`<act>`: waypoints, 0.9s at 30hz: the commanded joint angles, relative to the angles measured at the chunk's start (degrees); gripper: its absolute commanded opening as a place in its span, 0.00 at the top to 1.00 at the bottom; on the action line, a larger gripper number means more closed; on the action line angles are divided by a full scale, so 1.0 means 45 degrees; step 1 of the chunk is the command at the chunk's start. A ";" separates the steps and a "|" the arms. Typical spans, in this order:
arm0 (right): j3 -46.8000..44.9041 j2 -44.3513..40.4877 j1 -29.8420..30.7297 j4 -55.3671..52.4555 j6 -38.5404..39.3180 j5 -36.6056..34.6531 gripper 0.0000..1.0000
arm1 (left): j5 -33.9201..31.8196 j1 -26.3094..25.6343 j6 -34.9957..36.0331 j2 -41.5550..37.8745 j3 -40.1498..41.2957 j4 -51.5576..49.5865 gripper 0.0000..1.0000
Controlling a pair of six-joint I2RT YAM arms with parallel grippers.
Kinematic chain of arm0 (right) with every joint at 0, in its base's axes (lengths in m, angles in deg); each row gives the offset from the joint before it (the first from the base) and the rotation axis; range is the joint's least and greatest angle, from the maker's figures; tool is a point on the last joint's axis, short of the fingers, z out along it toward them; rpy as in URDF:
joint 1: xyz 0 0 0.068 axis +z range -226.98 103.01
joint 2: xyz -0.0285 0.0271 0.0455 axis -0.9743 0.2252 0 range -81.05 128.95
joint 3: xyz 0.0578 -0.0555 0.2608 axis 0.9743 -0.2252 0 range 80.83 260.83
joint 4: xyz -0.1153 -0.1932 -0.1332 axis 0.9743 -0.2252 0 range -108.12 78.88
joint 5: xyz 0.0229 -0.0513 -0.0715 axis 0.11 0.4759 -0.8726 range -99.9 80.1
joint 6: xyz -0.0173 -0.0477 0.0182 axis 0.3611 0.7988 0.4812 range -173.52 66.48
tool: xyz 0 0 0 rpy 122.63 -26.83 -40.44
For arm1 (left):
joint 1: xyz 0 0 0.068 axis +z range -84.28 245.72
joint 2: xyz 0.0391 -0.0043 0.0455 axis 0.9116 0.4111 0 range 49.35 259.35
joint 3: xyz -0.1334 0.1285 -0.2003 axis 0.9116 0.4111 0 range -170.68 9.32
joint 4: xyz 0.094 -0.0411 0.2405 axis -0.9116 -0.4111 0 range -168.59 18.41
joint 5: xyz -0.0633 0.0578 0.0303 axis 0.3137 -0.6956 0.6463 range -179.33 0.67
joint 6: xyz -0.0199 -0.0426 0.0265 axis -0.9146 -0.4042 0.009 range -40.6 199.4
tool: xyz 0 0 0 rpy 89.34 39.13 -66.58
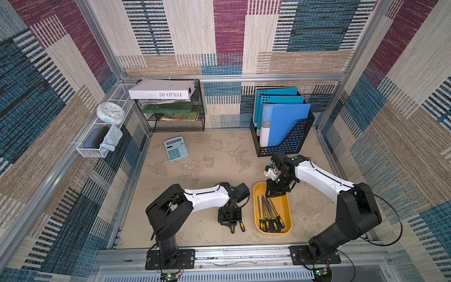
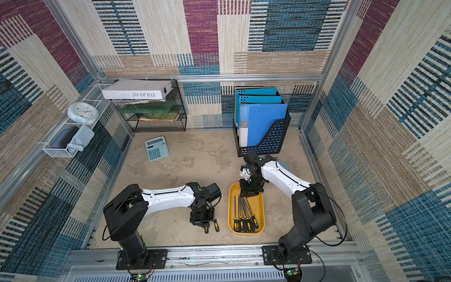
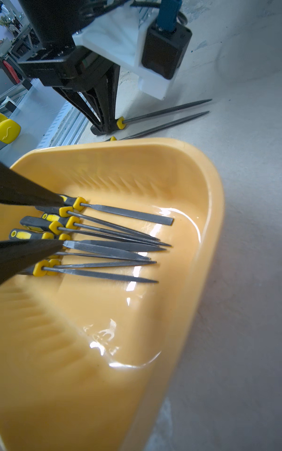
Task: Put the file tool into the storage box
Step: Pick up the file tool from the center of the board.
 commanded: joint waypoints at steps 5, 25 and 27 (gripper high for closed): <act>-0.0215 -0.0260 0.0018 0.1047 -0.0304 0.2234 0.67 | 0.0163 0.0002 0.0915 -0.1411 0.0200 -0.0941 0.99; -0.2631 -0.0795 0.1490 0.7364 -0.5097 0.6721 0.61 | 0.2340 -0.0015 0.3016 -0.1783 -0.1884 -0.0655 1.00; -0.2663 -0.0690 0.1608 0.7444 -0.5157 0.6692 0.61 | 0.2349 -0.0017 0.3035 -0.1797 -0.1883 -0.0624 1.00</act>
